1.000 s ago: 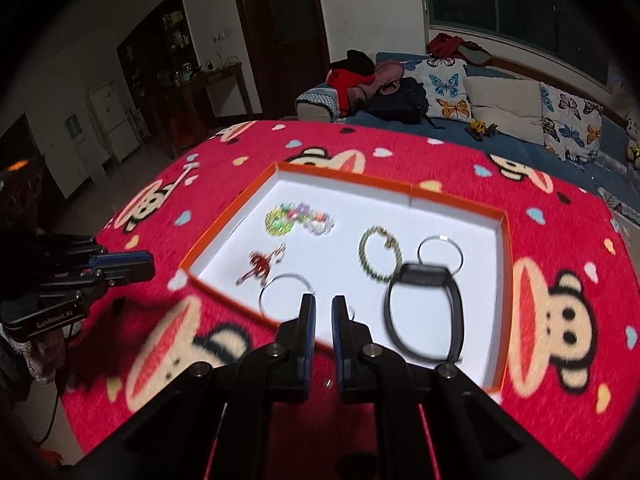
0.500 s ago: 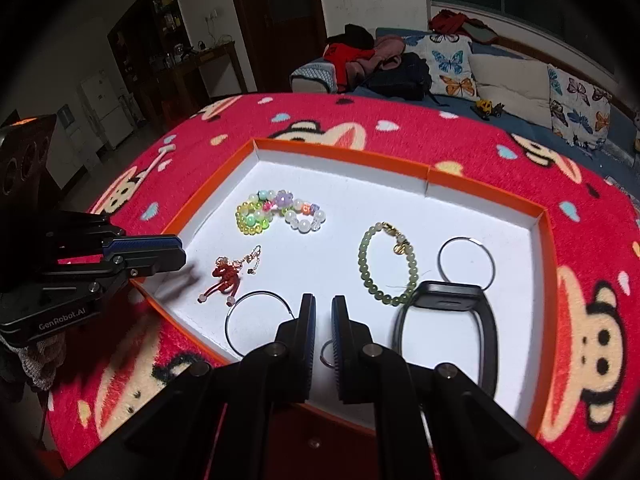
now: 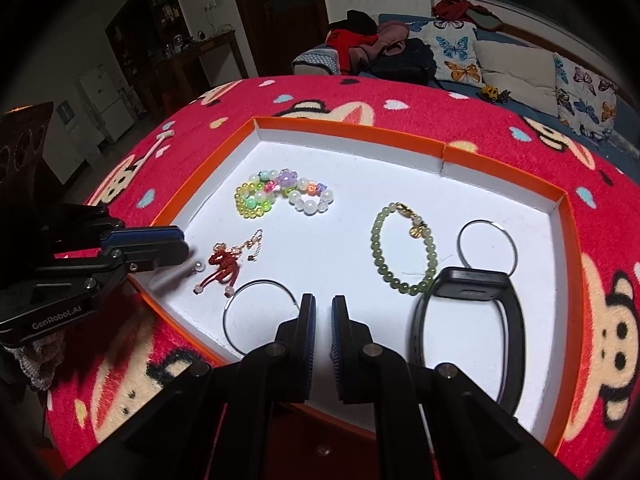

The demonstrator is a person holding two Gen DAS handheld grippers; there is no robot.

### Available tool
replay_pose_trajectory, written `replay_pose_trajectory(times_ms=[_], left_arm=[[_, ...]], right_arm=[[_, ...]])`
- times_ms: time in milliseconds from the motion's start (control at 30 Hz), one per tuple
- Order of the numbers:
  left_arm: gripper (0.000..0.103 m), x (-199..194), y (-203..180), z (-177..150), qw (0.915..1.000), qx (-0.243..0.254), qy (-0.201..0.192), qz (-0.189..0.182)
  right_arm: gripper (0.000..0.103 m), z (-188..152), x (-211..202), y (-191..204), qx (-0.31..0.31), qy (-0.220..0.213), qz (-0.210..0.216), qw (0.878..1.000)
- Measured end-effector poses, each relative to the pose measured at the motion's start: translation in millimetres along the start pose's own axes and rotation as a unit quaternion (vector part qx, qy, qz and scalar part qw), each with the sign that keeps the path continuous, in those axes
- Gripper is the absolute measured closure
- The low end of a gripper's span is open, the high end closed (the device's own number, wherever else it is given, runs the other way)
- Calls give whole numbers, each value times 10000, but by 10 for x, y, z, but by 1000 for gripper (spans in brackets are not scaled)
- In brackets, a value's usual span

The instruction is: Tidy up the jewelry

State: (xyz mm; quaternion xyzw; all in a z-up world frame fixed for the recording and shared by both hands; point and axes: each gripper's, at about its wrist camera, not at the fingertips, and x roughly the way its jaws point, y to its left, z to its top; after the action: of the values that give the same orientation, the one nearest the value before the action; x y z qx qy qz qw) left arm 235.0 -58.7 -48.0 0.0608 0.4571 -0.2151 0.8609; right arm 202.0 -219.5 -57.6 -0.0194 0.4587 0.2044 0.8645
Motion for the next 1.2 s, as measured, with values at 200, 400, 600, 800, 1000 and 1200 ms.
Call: replay_pose_trajectory(times_ms=[200,400,600,800,1000,1200], left_arm=[[93,-57,8,4,10000,-29,-69,-4],[93,-222,14,8,9998,-43,-203,16],[93,-441,-22,-24,9993,-55,-373,38],[93,-527,-59,-68,9991,-20,-417,-31],[93,-488,-52,-120,9993,-65,-362,-49],[93,-454,-56,-137,9994,-58,-337,-34]], right_arm=[[92,7,-5,-13,-2,5,-26,10000],[89,29,-129,-15,25,-141,31,9999],[68,79,-385,-20,-17,-458,-114,9989],[68,-33,-488,57,-179,-421,-203,9987],[68,-313,-488,169,-357,-197,-183,9990],[68,-501,-418,177,-352,11,-199,9992]])
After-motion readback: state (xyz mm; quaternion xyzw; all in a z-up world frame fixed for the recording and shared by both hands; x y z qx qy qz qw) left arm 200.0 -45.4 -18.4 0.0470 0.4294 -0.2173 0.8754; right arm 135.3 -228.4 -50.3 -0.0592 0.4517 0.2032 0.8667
